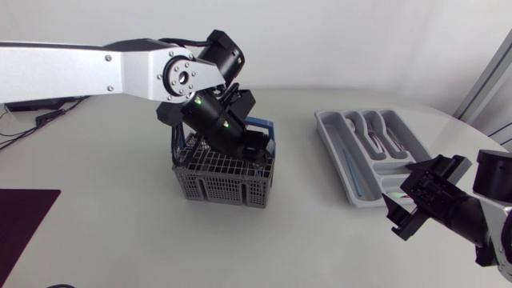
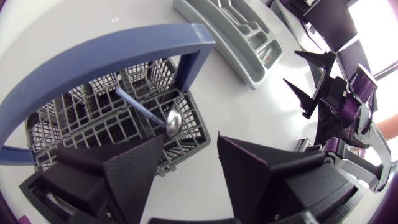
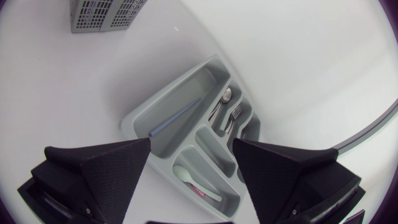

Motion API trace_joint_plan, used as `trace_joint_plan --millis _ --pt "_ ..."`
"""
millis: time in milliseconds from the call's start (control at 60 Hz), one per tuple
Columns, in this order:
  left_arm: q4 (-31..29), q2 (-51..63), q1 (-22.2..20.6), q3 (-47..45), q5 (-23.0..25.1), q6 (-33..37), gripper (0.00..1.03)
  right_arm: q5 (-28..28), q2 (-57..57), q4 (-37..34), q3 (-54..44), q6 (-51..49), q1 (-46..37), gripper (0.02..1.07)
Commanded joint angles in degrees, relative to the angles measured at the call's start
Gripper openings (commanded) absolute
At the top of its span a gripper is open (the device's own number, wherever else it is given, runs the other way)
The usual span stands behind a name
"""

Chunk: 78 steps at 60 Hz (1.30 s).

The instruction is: Unload the cutlery basket into the drawer organizer.

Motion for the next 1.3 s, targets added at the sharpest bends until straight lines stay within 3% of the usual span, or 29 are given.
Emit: trace_joint_plan --millis 0,267,417,783,1050,1283 --pt "0.87 1.23 0.86 -1.77 0.91 2.16 0.55 -0.2 -0.41 -0.7 -1.68 1.98 1.35 0.97" --pt "3.16 1.93 1.03 -2.65 1.53 3.83 0.54 -0.2 -0.85 -0.79 -2.3 2.25 3.02 0.97" --pt "4.04 2.98 1.21 -1.51 3.02 3.83 0.26 -0.2 -1.2 -0.7 -2.38 2.77 3.73 0.97" --pt "4.39 5.09 1.3 -0.19 3.11 3.74 0.24 -0.11 -1.55 -0.7 -3.0 2.6 4.87 0.97" --pt "5.0 5.36 1.12 -0.28 3.46 3.91 0.12 -0.02 -1.55 -0.44 -3.7 2.42 5.31 0.97" --pt "5.36 5.01 2.7 -1.25 7.42 5.23 0.04 -0.11 -1.73 0.09 -4.76 2.25 5.75 0.97"
